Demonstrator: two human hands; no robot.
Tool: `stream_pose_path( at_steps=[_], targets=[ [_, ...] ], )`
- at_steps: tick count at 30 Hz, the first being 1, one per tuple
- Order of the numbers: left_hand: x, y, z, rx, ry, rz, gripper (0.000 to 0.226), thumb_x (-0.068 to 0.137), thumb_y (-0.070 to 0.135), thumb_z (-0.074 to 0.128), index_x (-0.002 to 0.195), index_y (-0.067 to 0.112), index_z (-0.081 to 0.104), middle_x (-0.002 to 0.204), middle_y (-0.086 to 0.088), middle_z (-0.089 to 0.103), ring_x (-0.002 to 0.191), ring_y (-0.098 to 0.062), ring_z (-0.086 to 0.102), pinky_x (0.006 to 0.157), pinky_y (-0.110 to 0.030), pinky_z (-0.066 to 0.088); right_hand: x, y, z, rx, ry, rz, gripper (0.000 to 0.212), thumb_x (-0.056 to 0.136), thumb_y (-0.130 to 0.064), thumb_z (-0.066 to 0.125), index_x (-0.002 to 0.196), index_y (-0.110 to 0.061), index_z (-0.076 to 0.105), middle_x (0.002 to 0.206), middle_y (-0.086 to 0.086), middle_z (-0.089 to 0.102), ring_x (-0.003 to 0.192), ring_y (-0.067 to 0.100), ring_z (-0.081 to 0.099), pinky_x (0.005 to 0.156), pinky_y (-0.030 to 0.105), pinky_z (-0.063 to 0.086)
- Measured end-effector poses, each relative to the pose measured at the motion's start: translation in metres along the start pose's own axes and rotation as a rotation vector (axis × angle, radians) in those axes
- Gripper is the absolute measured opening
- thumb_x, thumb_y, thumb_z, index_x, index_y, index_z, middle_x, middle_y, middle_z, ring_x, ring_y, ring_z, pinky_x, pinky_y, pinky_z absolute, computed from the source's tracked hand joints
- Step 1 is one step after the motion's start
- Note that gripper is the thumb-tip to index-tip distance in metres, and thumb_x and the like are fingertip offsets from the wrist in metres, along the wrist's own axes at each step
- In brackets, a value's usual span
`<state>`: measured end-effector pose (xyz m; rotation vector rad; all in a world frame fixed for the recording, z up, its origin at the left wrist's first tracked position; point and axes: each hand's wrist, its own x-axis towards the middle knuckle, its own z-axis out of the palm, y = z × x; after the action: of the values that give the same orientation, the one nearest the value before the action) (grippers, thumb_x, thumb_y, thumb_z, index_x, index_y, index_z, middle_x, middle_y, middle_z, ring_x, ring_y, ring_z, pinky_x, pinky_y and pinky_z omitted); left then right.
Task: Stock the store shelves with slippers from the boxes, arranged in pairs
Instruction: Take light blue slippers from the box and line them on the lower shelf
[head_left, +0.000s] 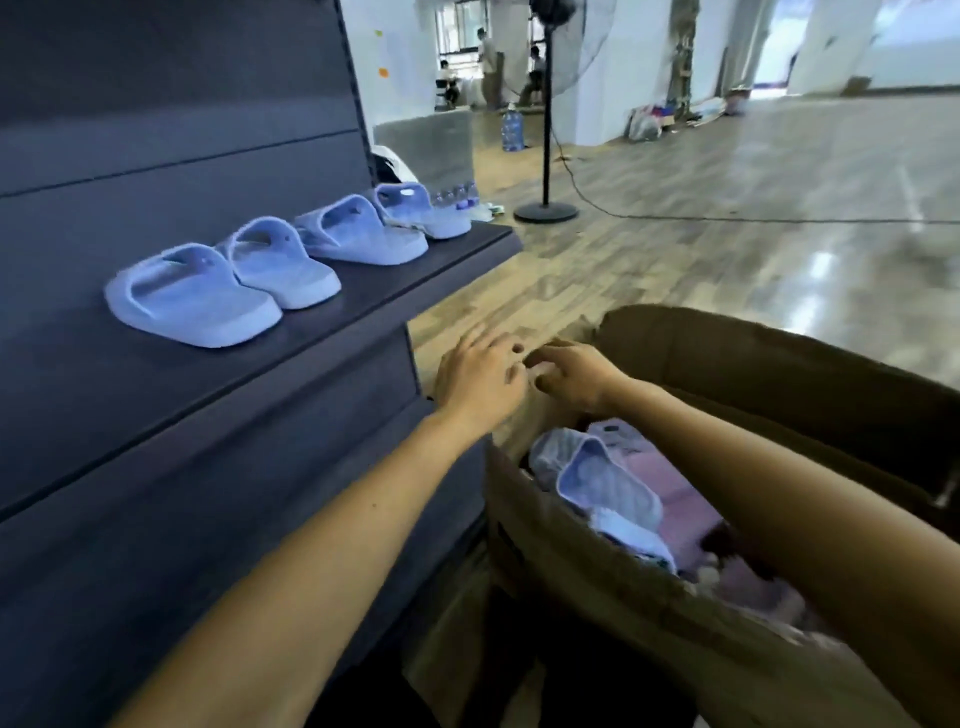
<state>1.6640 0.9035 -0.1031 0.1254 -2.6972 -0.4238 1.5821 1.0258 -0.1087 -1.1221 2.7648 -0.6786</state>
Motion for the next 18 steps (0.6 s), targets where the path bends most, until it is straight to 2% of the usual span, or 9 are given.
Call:
stream_pose_path(
  at_steps=[2,4,7,10,12,14,15,18],
  targets=[
    [0.006,0.035,0.038,-0.102,-0.141,0.063,0.045,0.075,0.029,0.038,0.108,0.008,0.061,0.116,-0.012,0.062,0.12,-0.028,0.047,0.1,-0.034,0.036,-0.023,0.028,-0.009,-0.05,-0.074,0.091,0.035,0.09,-0.015,0.053,0.125,-0.008,0.056,0.129,0.015,0.055,0.121,0.029,0.049,0.1,0.03,0.034],
    [0.01,0.06,0.07,-0.116,-0.273,0.078,0.043,0.078,0.028,0.04,0.108,0.007,0.061,0.112,-0.017,0.062,0.114,-0.031,0.051,0.097,-0.035,0.039,-0.046,0.062,-0.012,-0.095,-0.145,0.179,0.034,0.093,-0.018,0.05,0.123,-0.006,0.057,0.128,0.014,0.056,0.12,0.03,0.05,0.101,0.035,0.037],
    [0.001,0.074,0.117,-0.048,-0.373,0.029,0.033,0.088,0.025,0.049,0.117,0.012,0.058,0.119,-0.013,0.059,0.112,-0.03,0.053,0.093,-0.037,0.045,-0.083,0.11,-0.001,-0.048,-0.188,0.387,0.031,0.095,-0.019,0.047,0.122,-0.011,0.059,0.129,0.009,0.057,0.117,0.025,0.052,0.1,0.033,0.039],
    [-0.014,0.071,0.15,0.132,-0.683,-0.038,0.041,0.091,0.027,0.048,0.129,0.015,0.047,0.133,-0.012,0.05,0.122,-0.032,0.047,0.099,-0.043,0.041,-0.119,0.144,0.03,0.08,-0.188,0.543,0.034,0.095,-0.024,0.048,0.127,-0.015,0.055,0.134,0.006,0.054,0.121,0.022,0.05,0.1,0.029,0.037],
    [-0.012,0.071,0.157,0.198,-0.763,-0.012,0.044,0.092,0.029,0.047,0.134,0.017,0.044,0.137,-0.012,0.048,0.125,-0.032,0.045,0.101,-0.042,0.039,-0.136,0.155,0.051,0.259,-0.334,0.651,0.048,0.093,-0.039,0.049,0.136,-0.017,0.044,0.141,0.006,0.046,0.125,0.022,0.046,0.102,0.031,0.037],
    [-0.011,0.072,0.155,0.2,-0.779,-0.015,0.041,0.095,0.027,0.043,0.134,0.014,0.045,0.136,-0.014,0.049,0.123,-0.032,0.047,0.099,-0.041,0.039,-0.14,0.155,0.062,0.288,-0.594,0.673,0.069,0.089,-0.052,0.049,0.145,-0.019,0.026,0.15,0.004,0.031,0.133,0.024,0.037,0.106,0.035,0.033],
    [-0.012,0.072,0.155,0.236,-0.817,-0.027,0.04,0.096,0.025,0.041,0.133,0.013,0.045,0.135,-0.015,0.049,0.122,-0.032,0.047,0.099,-0.041,0.039,-0.14,0.154,0.063,0.265,-0.638,0.647,0.073,0.088,-0.053,0.049,0.147,-0.022,0.019,0.152,0.004,0.027,0.136,0.025,0.033,0.109,0.037,0.03],
    [-0.021,0.067,0.156,0.303,-0.965,-0.144,0.038,0.096,0.023,0.039,0.131,0.011,0.047,0.136,-0.014,0.048,0.122,-0.032,0.047,0.102,-0.041,0.04,-0.135,0.147,0.058,0.384,-0.589,0.584,0.071,0.09,-0.049,0.05,0.148,-0.026,0.016,0.153,0.002,0.025,0.136,0.024,0.033,0.109,0.036,0.03]
  ],
)
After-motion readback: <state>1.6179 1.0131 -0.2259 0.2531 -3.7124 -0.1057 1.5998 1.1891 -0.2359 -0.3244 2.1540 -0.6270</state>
